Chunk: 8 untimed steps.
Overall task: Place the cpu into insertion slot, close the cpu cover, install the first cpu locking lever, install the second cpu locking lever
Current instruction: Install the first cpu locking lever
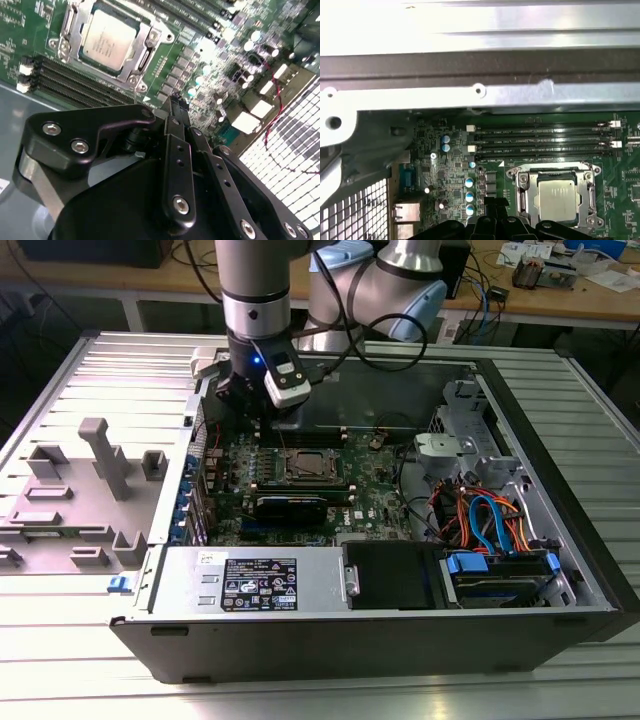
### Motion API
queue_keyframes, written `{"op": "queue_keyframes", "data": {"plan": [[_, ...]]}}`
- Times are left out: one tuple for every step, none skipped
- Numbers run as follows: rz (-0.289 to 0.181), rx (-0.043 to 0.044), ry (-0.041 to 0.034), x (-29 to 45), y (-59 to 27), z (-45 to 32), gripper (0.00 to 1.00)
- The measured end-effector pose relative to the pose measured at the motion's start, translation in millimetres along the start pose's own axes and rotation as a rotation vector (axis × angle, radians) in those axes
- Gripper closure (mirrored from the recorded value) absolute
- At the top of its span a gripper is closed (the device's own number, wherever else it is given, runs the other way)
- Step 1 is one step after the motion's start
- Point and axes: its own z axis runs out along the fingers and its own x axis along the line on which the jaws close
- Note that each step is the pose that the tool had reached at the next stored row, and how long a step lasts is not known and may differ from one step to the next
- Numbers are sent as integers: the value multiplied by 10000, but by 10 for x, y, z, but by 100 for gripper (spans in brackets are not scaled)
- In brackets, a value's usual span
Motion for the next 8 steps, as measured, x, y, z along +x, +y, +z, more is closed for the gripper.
{"op": "queue_keyframes", "data": {"plan": [[-19,1,0,1,17,0,89],[-43,1,0,2,33,0,89],[-81,2,-3,3,49,-2,89],[-98,2,-6,3,58,-5,89],[-115,3,-9,5,65,-9,89],[-133,6,-11,6,72,-15,89],[-149,6,-19,9,83,-21,89],[-159,8,-25,11,94,-26,89]]}}
